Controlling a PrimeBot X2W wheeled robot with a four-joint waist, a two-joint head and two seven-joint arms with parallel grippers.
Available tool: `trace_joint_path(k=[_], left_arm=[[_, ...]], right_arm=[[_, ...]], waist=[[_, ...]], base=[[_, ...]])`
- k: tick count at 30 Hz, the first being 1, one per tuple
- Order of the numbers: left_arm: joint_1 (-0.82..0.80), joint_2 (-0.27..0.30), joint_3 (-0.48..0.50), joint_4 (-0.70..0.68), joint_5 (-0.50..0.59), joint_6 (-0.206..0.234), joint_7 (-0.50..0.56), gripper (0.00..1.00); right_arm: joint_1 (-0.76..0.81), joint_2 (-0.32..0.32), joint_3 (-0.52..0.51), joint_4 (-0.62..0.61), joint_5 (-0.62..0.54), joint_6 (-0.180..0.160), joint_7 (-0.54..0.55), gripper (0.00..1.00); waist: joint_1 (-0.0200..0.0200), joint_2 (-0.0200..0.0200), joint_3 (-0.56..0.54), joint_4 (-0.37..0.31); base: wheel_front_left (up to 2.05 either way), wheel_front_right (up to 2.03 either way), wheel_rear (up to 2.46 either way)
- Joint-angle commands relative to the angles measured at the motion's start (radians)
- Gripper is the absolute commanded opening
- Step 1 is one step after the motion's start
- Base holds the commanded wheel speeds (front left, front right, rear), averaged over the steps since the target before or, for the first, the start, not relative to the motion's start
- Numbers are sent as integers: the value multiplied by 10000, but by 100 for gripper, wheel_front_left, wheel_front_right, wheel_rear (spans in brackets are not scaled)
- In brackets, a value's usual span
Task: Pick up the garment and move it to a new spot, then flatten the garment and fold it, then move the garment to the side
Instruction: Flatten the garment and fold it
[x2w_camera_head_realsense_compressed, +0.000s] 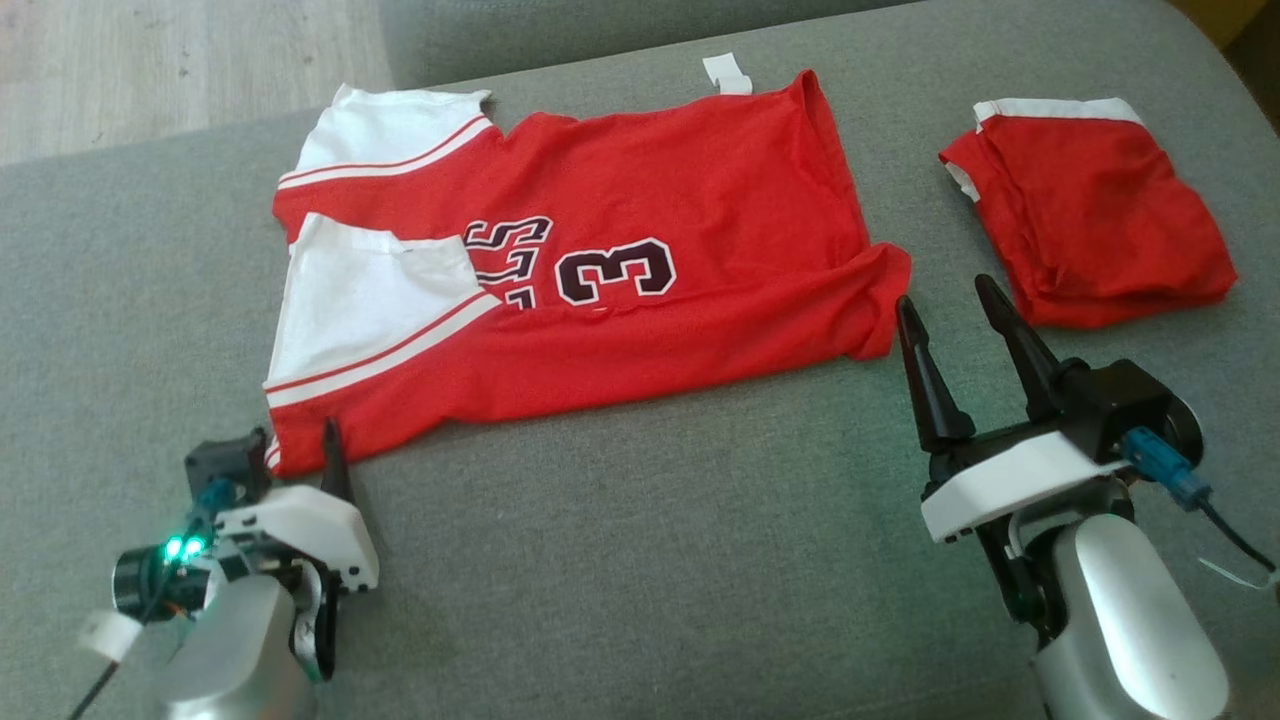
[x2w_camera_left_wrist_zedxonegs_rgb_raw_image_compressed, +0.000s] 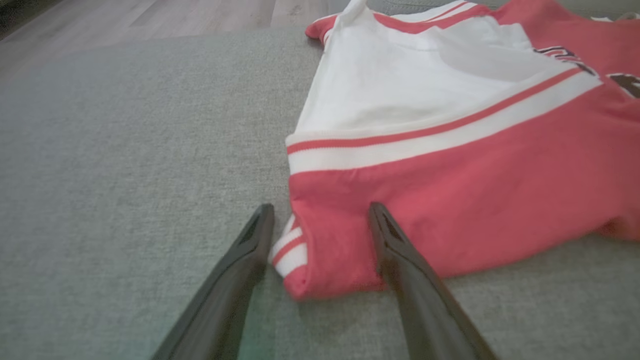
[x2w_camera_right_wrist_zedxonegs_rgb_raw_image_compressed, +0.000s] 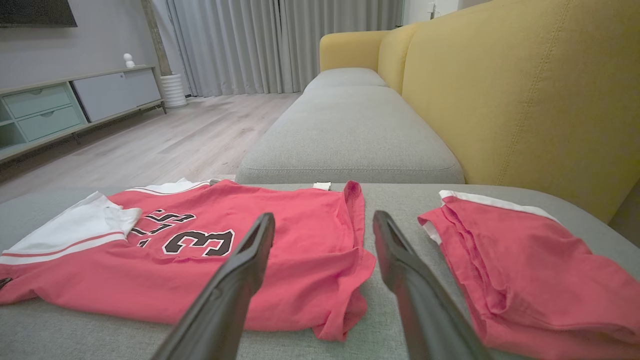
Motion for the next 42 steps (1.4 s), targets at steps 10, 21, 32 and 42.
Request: trace_joint_path(k=[10, 21, 32, 42], left_arm=[[-612, 209, -32, 807, -124, -181, 918, 0], [-791, -18, 78, -631, -171, -227, -1099, 0], [-768, -3, -88, -2454, 51, -131, -1397, 0], [-738, -12, -406, -3004, 122, -137, -1139, 0]], right_arm=[[-472, 126, 506, -149, 143, -7, 30, 100], [-774, 280, -823, 1507, 3, -7, 1551, 100], [-2125, 352, -1790, 4017, 271, -7, 2198, 100], [-3332, 354, -1689, 6552, -92, -7, 2246, 100]], waist=[[-2, 0, -106, 16], [-2, 0, -519, 615], [-2, 0, -219, 1372], [-2, 0, 168, 1722]], base=[[0, 0, 0], [0, 0, 0], [0, 0, 0], [0, 0, 0]])
